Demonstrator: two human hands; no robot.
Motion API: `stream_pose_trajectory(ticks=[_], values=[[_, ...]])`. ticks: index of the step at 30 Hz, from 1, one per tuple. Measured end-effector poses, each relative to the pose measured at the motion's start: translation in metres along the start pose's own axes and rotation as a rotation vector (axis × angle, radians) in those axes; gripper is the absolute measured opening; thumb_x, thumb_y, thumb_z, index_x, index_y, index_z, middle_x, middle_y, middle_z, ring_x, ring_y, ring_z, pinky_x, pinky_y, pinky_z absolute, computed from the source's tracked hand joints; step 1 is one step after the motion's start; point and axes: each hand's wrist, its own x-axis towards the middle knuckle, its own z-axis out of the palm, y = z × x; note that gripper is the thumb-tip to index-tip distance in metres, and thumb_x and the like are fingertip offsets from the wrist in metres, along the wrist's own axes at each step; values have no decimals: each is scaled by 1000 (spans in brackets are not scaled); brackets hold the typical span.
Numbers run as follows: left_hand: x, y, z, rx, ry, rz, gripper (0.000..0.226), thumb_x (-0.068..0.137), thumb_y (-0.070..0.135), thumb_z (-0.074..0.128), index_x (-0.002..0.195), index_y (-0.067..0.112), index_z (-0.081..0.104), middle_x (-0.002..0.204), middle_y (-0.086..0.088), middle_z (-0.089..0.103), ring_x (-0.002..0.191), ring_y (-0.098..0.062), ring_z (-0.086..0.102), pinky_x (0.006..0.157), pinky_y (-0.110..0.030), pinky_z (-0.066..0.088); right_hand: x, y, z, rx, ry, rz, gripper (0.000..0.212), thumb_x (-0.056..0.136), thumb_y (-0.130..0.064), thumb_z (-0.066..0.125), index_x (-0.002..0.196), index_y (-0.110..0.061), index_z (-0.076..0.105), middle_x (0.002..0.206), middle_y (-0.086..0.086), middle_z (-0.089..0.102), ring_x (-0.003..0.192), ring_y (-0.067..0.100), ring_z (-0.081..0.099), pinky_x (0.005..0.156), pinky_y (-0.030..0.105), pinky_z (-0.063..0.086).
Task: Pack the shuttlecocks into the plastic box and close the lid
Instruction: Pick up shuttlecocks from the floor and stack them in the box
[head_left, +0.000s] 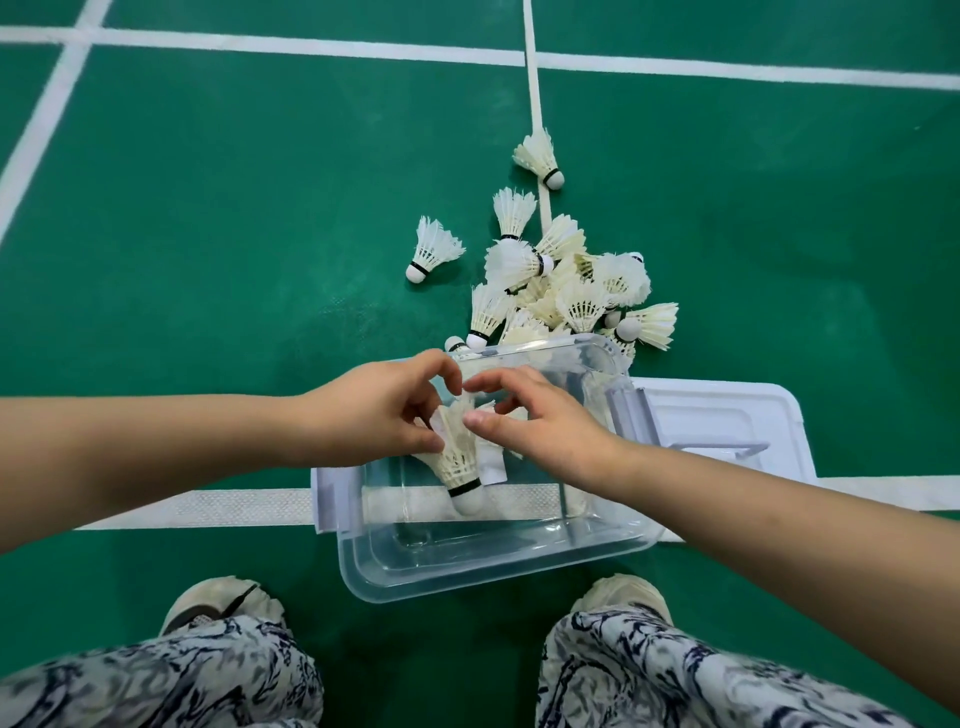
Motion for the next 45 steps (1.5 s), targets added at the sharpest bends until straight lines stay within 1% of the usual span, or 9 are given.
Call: stream_pose_trajectory(ticks=[3, 11, 15, 19, 25, 30, 36, 40, 45], values=[[3, 4, 1, 39, -28, 18, 40, 76, 15, 70, 80, 39, 37, 67, 27, 64, 65, 4, 53, 76, -26, 45, -1, 4, -2, -34, -33, -23, 9, 85, -31, 65, 93, -32, 62, 106, -6, 52, 103, 9, 49, 92, 26, 40], [9, 7, 2, -15, -46, 27, 43, 79, 12, 66, 91, 44, 41, 96, 27, 61, 90, 18, 55, 92, -20, 46, 0, 8, -14, 16, -48, 14, 25, 80, -16, 71, 60, -26, 59, 53, -13, 55, 55, -2, 46, 58, 12, 38], [9, 3, 0, -152, -21, -1, 44, 80, 5, 65, 94, 42, 44, 110, 12, 65, 105, 3, 59, 93, -20, 48, 0, 8, -26, -328, 121, -10, 21, 81, -18, 60, 62, -21, 53, 60, -4, 53, 62, 12, 48, 59, 27, 40], [6, -1, -1, -205, -38, -34, 42, 81, 6, 64, 94, 42, 47, 103, 16, 65, 94, -6, 67, 91, -30, 52, 4, 21, -29, -782, 190, -55, 12, 84, -22, 47, 73, -18, 45, 73, 3, 55, 79, 27, 53, 55, 32, 37], [2, -2, -3, -169, -42, -66, 38, 81, 16, 66, 96, 44, 46, 101, 19, 66, 83, -2, 67, 91, -33, 52, 10, 38, -23, -1042, 162, -66, 12, 91, -12, 43, 99, -9, 51, 103, 15, 63, 94, 33, 59, 62, 31, 30], [2, -1, -5, -175, -40, -75, 37, 82, 16, 65, 96, 44, 45, 101, 18, 67, 83, -3, 67, 89, -32, 53, 20, 52, -16, -900, 137, 20, 8, 91, -12, 42, 85, -14, 37, 96, 18, 64, 84, 35, 59, 60, 32, 31], [1, -5, -5, -181, -39, -90, 37, 81, 16, 65, 95, 44, 45, 100, 18, 67, 82, -5, 68, 90, -32, 52, 31, 59, -14, -663, 175, 184, 11, 91, -14, 43, 89, -7, 51, 96, 19, 64, 88, 34, 57, 64, 29, 34], [0, -6, -4, -192, -43, -98, 37, 81, 15, 66, 95, 43, 46, 100, 18, 67, 83, -6, 68, 90, -34, 52, 44, 68, -12, -393, 214, 406, 19, 93, -15, 44, 105, -5, 56, 106, 20, 65, 97, 35, 61, 81, 39, 51], [-1, -7, -3, -196, -45, -102, 37, 81, 15, 66, 95, 43, 46, 101, 15, 68, 82, -7, 68, 91, -34, 52, 49, 75, -9, -299, 147, 542, 28, 94, -9, 42, 119, -5, 53, 117, 19, 62, 105, 33, 60, 88, 38, 51]])
